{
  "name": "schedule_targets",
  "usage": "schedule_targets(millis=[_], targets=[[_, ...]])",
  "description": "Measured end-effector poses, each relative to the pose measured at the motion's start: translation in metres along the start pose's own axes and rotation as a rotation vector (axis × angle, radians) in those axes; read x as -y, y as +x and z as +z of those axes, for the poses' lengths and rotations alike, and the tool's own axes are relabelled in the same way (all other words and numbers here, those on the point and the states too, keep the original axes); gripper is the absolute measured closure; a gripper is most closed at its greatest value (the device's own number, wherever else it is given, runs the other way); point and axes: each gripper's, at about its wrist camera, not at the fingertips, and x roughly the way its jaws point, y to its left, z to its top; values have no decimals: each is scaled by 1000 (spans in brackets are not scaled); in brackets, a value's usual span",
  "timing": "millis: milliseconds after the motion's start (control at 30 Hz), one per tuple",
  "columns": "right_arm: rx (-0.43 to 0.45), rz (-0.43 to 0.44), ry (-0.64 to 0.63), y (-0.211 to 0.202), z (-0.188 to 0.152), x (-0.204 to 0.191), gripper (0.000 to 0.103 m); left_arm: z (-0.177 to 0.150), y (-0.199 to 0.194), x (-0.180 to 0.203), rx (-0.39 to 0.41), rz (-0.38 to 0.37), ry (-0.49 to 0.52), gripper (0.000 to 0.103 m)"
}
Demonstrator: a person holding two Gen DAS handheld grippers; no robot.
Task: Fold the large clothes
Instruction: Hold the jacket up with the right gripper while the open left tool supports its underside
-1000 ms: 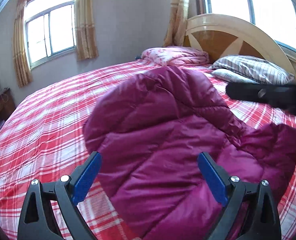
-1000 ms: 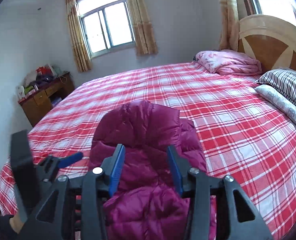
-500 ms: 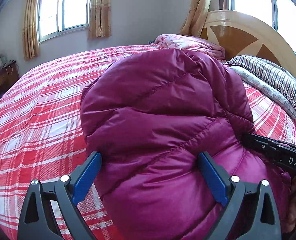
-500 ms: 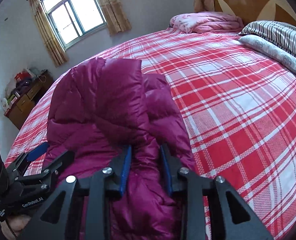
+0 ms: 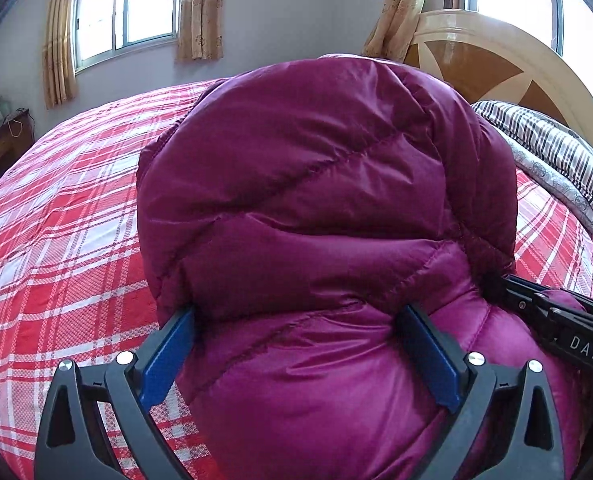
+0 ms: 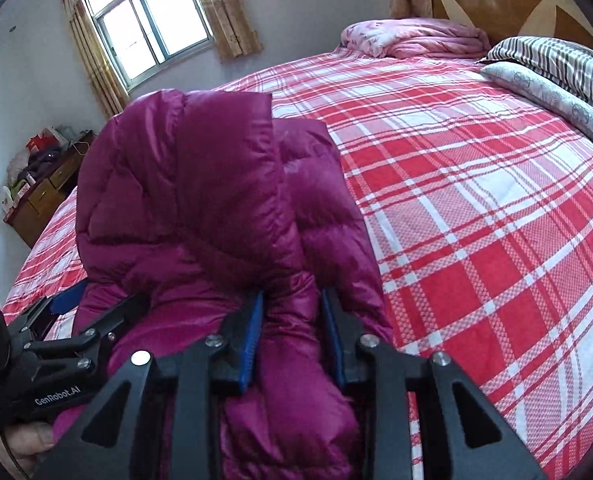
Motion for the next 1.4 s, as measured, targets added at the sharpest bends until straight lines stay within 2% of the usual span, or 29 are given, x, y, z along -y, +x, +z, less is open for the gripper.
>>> schedule_targets(millis=[433, 533, 567, 633, 667, 733, 767, 800, 867, 933, 1000, 1067, 1133, 1233, 1400], targets=[[2, -23, -23, 2, -3, -3, 71, -2, 2, -3, -13, 0, 0, 1], [-9, -51, -33, -12, 6, -8, 71, 0, -1, -5, -15, -3, -3, 1], [24, -67, -36, -27, 11, -13, 71, 3, -4, -6, -22, 1, -3, 1], [106, -93, -70, -56, 22, -25, 68, 11, -18, -9, -15, 3, -15, 1], [147, -104, -91, -73, 32, -34, 65, 16, -29, -11, 20, -2, -19, 1], [209, -59, -114, -93, 52, -48, 47, 28, -46, -16, 89, 30, -24, 1], [242, -24, -127, -96, 61, -55, 34, 36, -52, -20, 118, 57, -42, 1], [272, 0, -146, -95, 70, -61, 31, 45, -54, -26, 143, 76, -74, 1], [295, 22, -191, -73, 85, -71, 31, 59, -45, -39, 143, 116, -135, 1], [262, -1, -194, -38, 94, -69, 36, 66, -22, -50, 99, 154, -176, 1], [153, -8, -142, 3, 96, -57, 46, 64, 1, -57, 42, 177, -192, 1], [98, -22, -105, 21, 88, -44, 46, 55, 18, -62, -4, 153, -209, 1], [49, -25, -83, 34, 80, -31, 46, 48, 27, -66, -22, 109, -237, 1], [29, 5, -11, 40, 74, -14, 46, 46, 37, -63, -63, 77, -257, 1], [-8, 24, 41, 52, 71, -6, 46, 46, 45, -52, -93, 85, -243, 1]])
